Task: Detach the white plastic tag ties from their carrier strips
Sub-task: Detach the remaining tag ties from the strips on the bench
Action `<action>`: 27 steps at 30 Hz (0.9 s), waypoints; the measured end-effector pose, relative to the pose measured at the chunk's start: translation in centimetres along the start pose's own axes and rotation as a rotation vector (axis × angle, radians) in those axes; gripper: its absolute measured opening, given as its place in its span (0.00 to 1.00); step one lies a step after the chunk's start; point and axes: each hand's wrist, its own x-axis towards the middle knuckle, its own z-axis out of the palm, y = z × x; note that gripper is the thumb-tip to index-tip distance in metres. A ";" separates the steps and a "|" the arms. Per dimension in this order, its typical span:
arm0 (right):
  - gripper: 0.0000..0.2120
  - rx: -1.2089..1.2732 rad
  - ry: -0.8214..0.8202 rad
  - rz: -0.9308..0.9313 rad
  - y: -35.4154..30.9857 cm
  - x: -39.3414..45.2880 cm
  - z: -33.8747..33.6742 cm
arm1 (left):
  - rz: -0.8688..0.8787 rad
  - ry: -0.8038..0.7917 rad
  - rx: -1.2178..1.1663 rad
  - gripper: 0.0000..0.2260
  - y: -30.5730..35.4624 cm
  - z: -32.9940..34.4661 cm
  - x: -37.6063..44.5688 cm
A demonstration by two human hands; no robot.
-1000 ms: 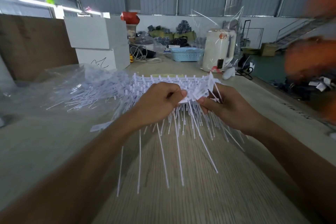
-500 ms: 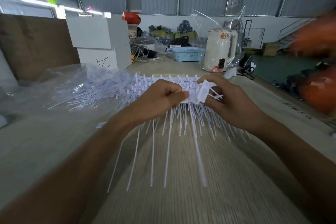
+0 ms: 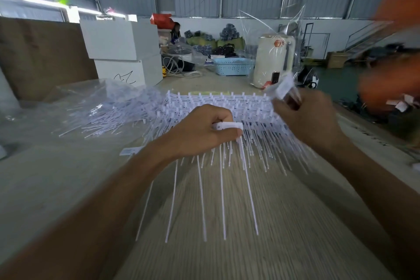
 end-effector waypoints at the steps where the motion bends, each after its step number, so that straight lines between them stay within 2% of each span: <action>1: 0.17 0.088 0.015 0.072 0.7 0.2 -0.4 | 0.012 -0.002 -0.010 0.16 0.0 0.1 0.1; 3: 0.18 0.272 -0.006 0.157 1.5 0.4 -0.8 | 0.019 -0.015 -0.033 0.12 0.0 0.3 0.1; 6: 0.18 0.310 -0.131 0.137 1.0 0.0 0.2 | 0.001 -0.071 -0.086 0.05 -0.3 0.0 0.1; 8: 0.18 0.359 -0.167 0.116 0.1 -0.3 0.8 | 0.001 -0.091 -0.139 0.06 -0.3 -0.2 -0.1; 12: 0.18 0.570 -0.217 0.153 -1.5 -0.7 1.0 | 0.027 -0.003 -0.071 0.10 -0.5 -0.3 -0.1; 16: 0.16 0.641 -0.268 0.193 -2.3 -1.3 1.5 | 0.034 0.046 -0.074 0.07 -0.6 0.0 -0.1; 20: 0.19 0.754 -0.432 0.266 -2.5 -1.3 1.4 | 0.082 0.068 -0.068 0.07 -0.4 0.0 0.1; 24: 0.09 0.737 -0.605 0.257 -2.6 -1.6 0.8 | 0.154 0.090 -0.083 0.06 -0.3 0.1 0.2; 27: 0.09 0.781 -0.649 0.257 -2.4 -1.8 0.9 | 0.159 0.099 -0.081 0.06 -0.4 0.1 0.2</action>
